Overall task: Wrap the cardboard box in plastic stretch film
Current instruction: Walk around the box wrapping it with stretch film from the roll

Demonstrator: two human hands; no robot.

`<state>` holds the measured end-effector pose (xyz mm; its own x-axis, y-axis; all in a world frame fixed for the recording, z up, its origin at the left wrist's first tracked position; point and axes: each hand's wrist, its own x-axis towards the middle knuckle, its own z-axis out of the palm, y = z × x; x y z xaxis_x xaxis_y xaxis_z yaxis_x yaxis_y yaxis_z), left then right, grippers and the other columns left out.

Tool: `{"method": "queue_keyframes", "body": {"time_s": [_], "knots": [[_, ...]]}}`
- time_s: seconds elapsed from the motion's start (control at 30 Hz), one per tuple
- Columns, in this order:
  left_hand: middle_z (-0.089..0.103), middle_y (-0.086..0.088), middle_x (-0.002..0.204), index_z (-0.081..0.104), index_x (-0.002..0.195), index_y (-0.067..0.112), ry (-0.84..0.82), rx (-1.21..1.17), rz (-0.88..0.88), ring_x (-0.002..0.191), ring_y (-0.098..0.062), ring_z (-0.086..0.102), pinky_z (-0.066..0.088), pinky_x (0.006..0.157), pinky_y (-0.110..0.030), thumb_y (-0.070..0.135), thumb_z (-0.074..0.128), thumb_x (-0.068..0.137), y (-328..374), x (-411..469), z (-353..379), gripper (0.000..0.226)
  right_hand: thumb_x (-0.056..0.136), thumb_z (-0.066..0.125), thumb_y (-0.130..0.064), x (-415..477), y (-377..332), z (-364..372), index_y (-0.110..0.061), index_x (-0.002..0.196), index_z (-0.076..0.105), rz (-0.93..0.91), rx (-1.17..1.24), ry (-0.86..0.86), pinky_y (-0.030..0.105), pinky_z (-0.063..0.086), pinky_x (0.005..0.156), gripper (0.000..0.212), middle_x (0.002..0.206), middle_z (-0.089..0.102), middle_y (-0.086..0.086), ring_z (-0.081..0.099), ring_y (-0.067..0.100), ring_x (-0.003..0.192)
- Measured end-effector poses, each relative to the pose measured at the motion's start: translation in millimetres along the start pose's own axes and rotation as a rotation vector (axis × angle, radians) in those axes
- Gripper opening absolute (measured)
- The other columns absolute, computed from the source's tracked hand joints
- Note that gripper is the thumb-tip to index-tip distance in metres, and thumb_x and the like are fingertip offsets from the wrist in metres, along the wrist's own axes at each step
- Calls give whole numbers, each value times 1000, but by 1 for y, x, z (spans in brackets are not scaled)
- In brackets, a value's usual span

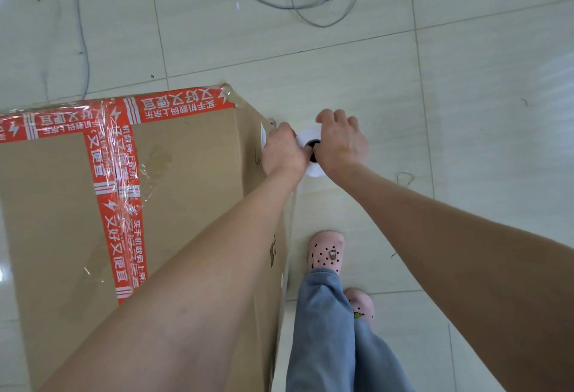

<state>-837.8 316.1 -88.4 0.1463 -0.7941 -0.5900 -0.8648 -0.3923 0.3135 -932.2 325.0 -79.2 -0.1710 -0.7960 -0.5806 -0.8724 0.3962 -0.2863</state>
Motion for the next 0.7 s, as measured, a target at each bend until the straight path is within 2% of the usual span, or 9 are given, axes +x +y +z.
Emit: {"method": "queue_keyframes", "body": {"time_s": [0.1, 0.17, 0.23, 0.33, 0.43, 0.53, 0.6, 0.7], "knots": [[52, -8, 113, 50, 110, 11, -12, 199, 192, 101, -28, 54, 39, 66, -35, 14, 57, 85, 3, -1, -1, 27, 86, 56, -14, -3, 4, 4, -22, 124, 47, 125, 112, -21, 31, 35, 70, 39, 123, 46, 1, 45, 22, 114], [49, -7, 115, 50, 114, 13, -21, 363, 386, 104, -26, 51, 38, 69, -34, 10, 52, 88, 8, 1, 0, 26, 87, 55, -15, -6, 5, 8, -22, 118, 50, 102, 84, 9, 31, 35, 69, 33, 119, 48, 2, 47, 23, 110], [50, -7, 115, 50, 113, 11, -27, 468, 485, 106, -26, 50, 34, 69, -32, 9, 49, 89, 14, 7, -3, 24, 87, 53, -14, -4, 4, 7, -20, 112, 52, 62, 37, 34, 32, 35, 67, 26, 115, 50, 3, 48, 23, 107], [53, -9, 112, 52, 108, 9, -16, 448, 431, 104, -28, 54, 35, 68, -33, 11, 50, 88, 15, 18, -8, 20, 85, 54, -13, 7, 0, -4, -19, 111, 54, -59, -67, 8, 32, 36, 69, 27, 115, 50, 2, 48, 23, 108], [54, -9, 108, 53, 107, 9, -17, 267, 263, 100, -29, 56, 38, 67, -34, 15, 53, 86, 11, 22, -10, 22, 85, 57, -14, 17, -8, -13, -21, 116, 54, -200, -184, -4, 31, 36, 68, 33, 119, 49, 1, 44, 22, 112], [54, -10, 108, 51, 107, 9, -5, 169, 146, 98, -30, 57, 38, 66, -33, 17, 52, 86, 11, 29, -15, 23, 87, 55, -13, 24, -21, -14, -22, 124, 47, -229, -203, -21, 32, 35, 67, 39, 125, 45, 0, 39, 22, 119], [54, -10, 110, 50, 109, 9, -2, 172, 111, 98, -31, 57, 38, 66, -33, 19, 54, 87, 10, 36, -21, 24, 86, 56, -12, 29, -25, -13, -21, 129, 43, -86, -108, -43, 33, 37, 69, 46, 129, 43, 2, 39, 23, 120], [53, -10, 113, 50, 112, 9, -32, 231, 153, 99, -30, 57, 39, 67, -33, 19, 57, 87, 9, 39, -30, 28, 86, 57, -16, 32, -24, -13, -18, 123, 47, 227, 160, -77, 33, 39, 74, 39, 122, 46, 4, 49, 27, 113]]}}
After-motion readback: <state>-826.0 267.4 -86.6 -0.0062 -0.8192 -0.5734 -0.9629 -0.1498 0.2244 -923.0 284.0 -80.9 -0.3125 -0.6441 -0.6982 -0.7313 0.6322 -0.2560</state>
